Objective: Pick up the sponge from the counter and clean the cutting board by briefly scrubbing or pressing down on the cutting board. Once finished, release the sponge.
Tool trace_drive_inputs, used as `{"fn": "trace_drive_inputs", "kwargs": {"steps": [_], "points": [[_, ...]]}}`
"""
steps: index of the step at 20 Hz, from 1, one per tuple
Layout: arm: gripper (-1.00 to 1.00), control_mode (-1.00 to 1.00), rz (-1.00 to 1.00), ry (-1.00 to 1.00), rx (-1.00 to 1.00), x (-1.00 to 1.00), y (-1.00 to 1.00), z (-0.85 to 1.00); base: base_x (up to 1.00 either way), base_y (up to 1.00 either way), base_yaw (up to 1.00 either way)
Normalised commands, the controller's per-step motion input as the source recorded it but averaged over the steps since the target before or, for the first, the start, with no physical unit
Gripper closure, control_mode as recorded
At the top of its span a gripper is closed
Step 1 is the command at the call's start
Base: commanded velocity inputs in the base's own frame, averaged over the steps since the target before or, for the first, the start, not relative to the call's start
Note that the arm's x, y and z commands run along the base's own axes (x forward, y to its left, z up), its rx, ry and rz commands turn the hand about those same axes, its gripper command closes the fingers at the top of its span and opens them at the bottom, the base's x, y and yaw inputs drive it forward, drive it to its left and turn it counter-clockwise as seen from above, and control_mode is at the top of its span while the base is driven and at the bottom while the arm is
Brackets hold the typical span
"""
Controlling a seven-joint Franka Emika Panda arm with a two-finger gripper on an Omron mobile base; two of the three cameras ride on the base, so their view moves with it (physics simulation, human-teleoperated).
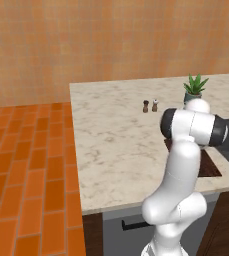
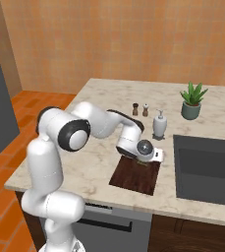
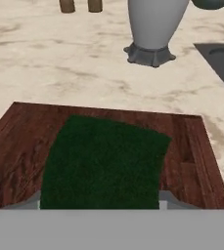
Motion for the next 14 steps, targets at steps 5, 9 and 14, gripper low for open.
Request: {"fn": "trace_drive_inputs", "kwargs": {"steps": [5, 9, 14], "points": [[1.0, -1.0, 0.0, 0.0, 0.0, -0.06, -0.24, -0.03, 0.0, 0.0, 0.0], [1.0, -1.0, 0.0, 0.01, 0.0, -0.55, -0.17, -0.12, 0.0, 0.0, 0.0], [1.0, -1.0, 0.02, 0.05, 0.0, -0.88, -0.09, -0.09, 0.0, 0.0, 0.0]]}}
